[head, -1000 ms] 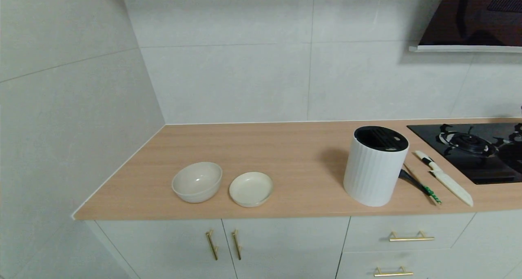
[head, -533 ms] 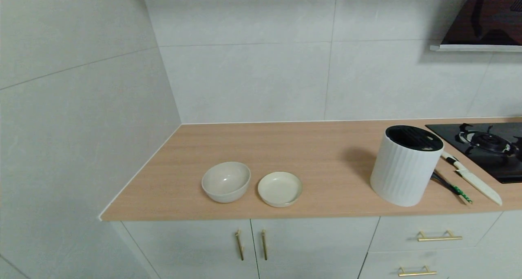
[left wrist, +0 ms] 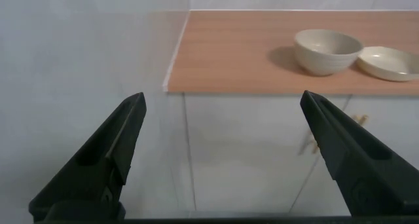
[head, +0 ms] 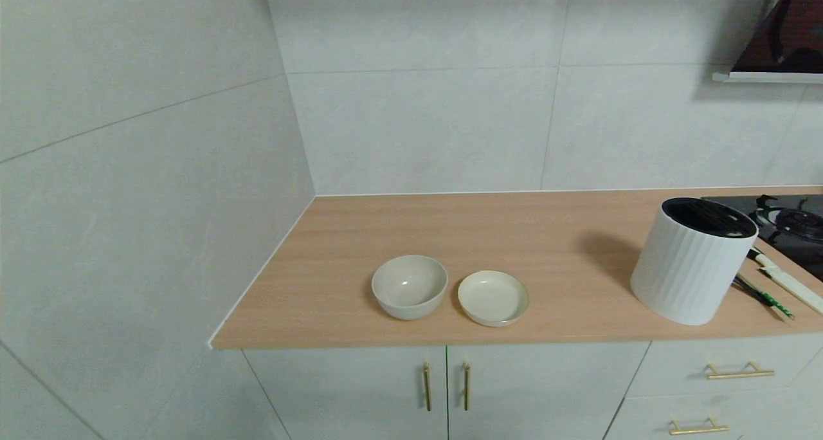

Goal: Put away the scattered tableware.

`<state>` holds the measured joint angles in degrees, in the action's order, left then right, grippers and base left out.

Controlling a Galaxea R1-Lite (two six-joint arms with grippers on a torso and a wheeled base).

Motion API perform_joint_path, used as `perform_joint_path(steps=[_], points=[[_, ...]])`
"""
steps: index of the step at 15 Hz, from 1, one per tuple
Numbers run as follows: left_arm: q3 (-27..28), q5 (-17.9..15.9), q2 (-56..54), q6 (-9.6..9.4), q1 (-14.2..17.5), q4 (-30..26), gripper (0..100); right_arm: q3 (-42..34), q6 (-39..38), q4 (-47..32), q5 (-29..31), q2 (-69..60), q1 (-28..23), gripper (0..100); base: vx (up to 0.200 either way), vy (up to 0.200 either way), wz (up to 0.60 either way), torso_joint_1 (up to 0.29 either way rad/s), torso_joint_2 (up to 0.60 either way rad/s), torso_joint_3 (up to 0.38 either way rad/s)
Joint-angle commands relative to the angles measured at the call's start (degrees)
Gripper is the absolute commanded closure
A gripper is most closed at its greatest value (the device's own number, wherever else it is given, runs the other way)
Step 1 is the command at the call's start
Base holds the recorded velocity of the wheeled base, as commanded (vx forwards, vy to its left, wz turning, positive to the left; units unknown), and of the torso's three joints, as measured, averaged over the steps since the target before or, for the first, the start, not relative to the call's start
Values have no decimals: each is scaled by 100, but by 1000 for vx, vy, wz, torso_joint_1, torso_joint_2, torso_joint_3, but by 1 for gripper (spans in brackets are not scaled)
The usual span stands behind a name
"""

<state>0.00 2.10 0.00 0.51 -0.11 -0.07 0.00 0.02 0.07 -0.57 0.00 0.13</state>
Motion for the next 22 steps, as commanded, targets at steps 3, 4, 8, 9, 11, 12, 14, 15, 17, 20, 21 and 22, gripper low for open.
perform_joint_path(steps=[3,4,8,9,11,12,14,15,17,20,21,22], points=[[0,1,9,-7,2,-1,0,0,-2,10,-4,0,4,0,0,0,0,0,0,0],[0,1,9,-7,2,-1,0,0,-2,1,-4,0,4,0,0,0,0,0,0,0],[0,1,9,2,2,-1,0,0,-2,1,-4,0,4,0,0,0,0,0,0,0],[0,1,9,2,2,-1,0,0,-2,10,-4,0,4,0,0,0,0,0,0,0],[0,1,9,2,2,-1,0,0,-2,10,-4,0,4,0,0,0,0,0,0,0],[0,1,9,2,2,-1,0,0,-2,10,-4,9,4,0,0,0,0,0,0,0],[0,1,9,2,2,-1,0,0,-2,10,5,0,4,0,0,0,0,0,0,0],[0,1,9,2,2,-1,0,0,-2,1,-4,0,4,0,0,0,0,-119,266,139],[0,1,9,2,2,-1,0,0,-2,1,-4,0,4,0,0,0,0,-171,369,190],[0,1,9,2,2,-1,0,0,-2,10,-4,0,4,0,0,0,0,-227,478,256],[0,1,9,2,2,-1,0,0,-2,10,-4,0,4,0,0,0,0,-246,549,300],[0,1,9,2,2,-1,0,0,-2,1,-4,0,4,0,0,0,0,-251,564,290]])
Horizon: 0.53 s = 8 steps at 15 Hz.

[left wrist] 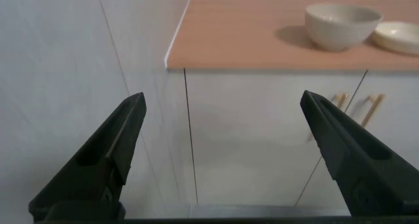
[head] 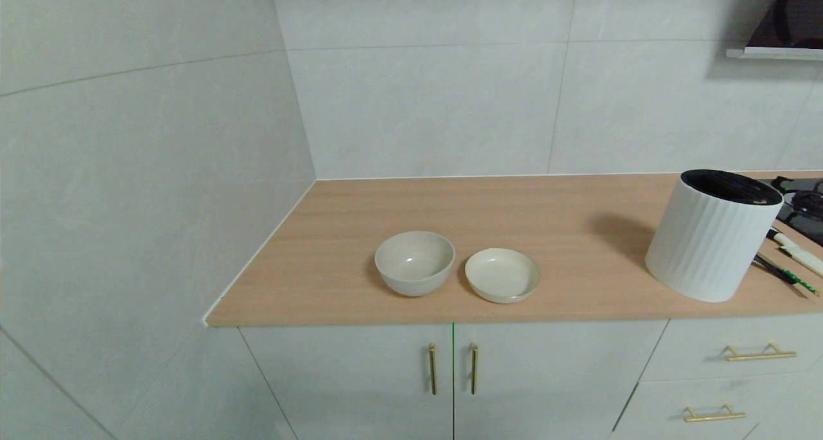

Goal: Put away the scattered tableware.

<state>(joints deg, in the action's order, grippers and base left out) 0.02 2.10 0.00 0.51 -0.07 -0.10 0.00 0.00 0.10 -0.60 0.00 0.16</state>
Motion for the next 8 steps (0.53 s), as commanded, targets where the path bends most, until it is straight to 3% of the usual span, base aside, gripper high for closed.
perform_joint_path(steps=[1,8], points=[[-2,1,9,2,-1,1,0,0,0,8,-2,0,2,0,0,0,0,-251,540,290],[-2,1,9,2,-1,1,0,0,0,-1,-2,9,2,0,0,0,0,-234,533,295]])
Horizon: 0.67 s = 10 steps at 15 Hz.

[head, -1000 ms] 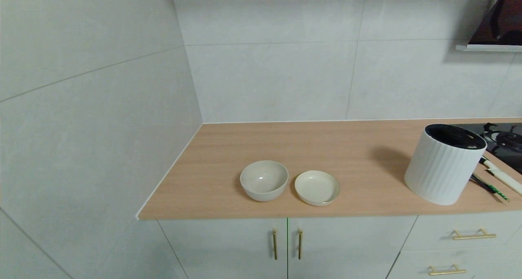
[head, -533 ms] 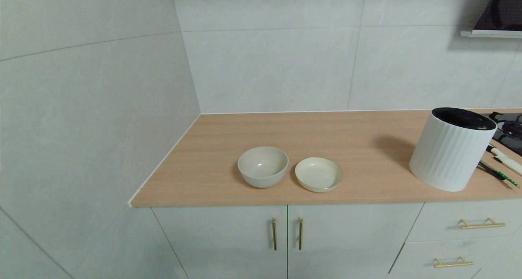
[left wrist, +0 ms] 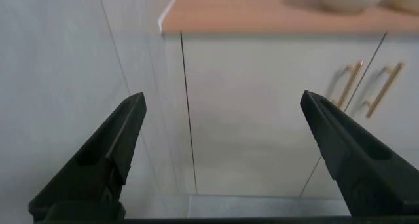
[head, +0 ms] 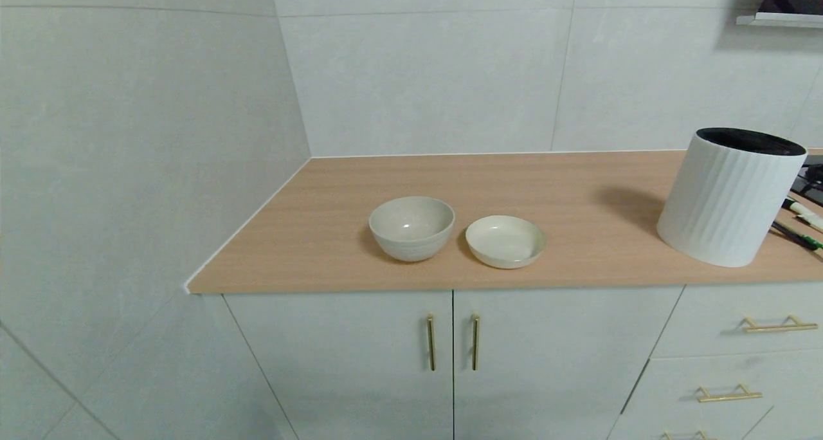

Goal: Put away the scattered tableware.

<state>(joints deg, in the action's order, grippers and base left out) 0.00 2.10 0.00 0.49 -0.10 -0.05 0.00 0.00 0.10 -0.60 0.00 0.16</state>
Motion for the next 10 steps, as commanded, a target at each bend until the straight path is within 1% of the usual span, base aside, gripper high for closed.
perform_joint_path(steps=[1,10], points=[[0,1,9,4,1,-4,0,0,0,-1,-2,0,2,0,0,0,0,-217,510,276],[0,1,9,4,1,5,0,0,0,8,-2,0,2,0,0,0,0,-195,483,284]])
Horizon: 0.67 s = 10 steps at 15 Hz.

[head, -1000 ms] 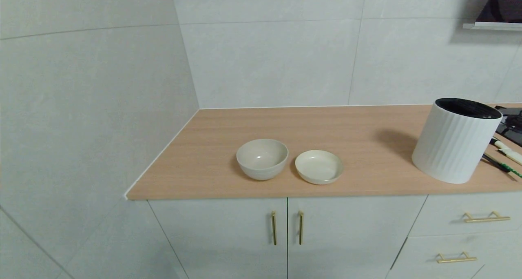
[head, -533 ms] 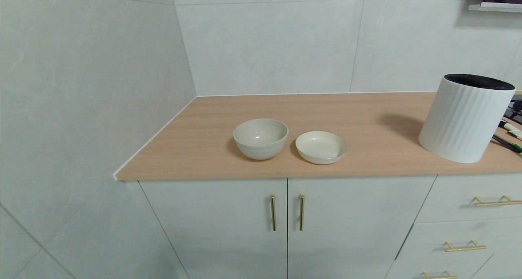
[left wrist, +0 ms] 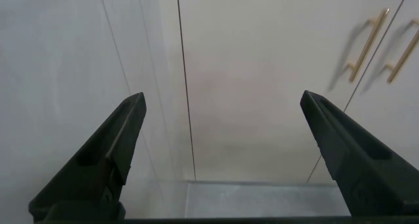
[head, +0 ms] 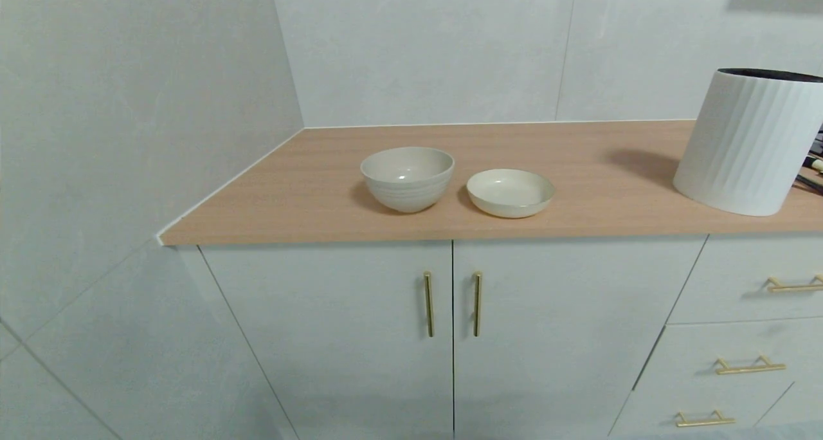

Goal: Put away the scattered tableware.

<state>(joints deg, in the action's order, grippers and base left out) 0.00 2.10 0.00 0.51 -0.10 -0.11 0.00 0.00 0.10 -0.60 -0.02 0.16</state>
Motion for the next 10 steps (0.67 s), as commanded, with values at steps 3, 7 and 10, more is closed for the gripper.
perform_joint_path(steps=[3,7,10], points=[[0,1,9,2,1,11,0,0,0,-1,-2,2,2,0,0,0,0,-159,463,297],[0,1,9,2,1,2,0,0,0,8,-2,2,2,0,0,0,0,-134,449,315],[0,1,9,2,1,2,0,0,0,8,-2,2,2,0,0,0,0,-59,235,177]])
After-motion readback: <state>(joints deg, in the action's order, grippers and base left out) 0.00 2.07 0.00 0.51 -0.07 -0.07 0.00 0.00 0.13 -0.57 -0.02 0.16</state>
